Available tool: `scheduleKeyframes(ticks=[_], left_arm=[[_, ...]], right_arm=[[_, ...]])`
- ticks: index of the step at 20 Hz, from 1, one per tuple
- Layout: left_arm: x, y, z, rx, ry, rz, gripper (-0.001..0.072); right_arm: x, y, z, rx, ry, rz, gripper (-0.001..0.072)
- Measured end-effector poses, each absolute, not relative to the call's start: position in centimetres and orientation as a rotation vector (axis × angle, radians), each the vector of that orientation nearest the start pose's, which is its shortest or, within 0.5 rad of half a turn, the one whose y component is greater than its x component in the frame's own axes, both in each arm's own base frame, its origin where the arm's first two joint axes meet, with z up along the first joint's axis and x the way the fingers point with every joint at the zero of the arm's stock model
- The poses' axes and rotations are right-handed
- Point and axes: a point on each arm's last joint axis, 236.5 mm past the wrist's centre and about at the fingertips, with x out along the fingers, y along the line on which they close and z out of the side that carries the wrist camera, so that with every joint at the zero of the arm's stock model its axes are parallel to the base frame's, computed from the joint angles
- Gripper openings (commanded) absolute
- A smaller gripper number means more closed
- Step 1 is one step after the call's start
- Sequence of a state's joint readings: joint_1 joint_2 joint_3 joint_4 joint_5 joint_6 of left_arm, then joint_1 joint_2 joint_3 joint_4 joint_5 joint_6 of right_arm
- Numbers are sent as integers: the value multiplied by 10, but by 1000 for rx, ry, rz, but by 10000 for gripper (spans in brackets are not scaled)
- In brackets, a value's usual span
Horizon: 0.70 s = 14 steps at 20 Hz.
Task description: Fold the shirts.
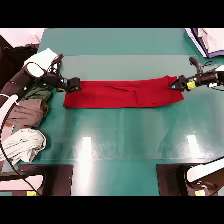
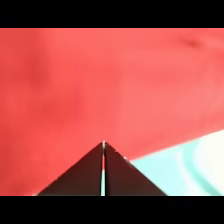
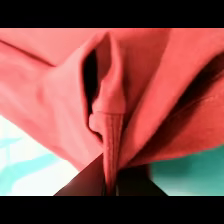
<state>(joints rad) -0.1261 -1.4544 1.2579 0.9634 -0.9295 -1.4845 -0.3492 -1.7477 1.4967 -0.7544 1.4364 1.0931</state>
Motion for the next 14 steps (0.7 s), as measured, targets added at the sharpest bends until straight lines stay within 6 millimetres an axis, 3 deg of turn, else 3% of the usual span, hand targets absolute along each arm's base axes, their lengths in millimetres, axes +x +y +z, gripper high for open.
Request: scheduleKeyframes(ticks=[4, 7, 11, 14], left_arm=[[479, -208, 47, -439, 1033, -470, 22], [496, -259, 46, -401, 1021, -559, 22], [500, -326, 10, -349, 1073, -656, 22], [495, -356, -24, -335, 1129, -690, 22]], right_arm=[[457, 31, 46, 578, 1208, 566, 10], [460, 66, 90, 525, 1187, 623, 10], [459, 133, 145, 425, 1135, 730, 10], [450, 185, 180, 354, 1080, 818, 10]])
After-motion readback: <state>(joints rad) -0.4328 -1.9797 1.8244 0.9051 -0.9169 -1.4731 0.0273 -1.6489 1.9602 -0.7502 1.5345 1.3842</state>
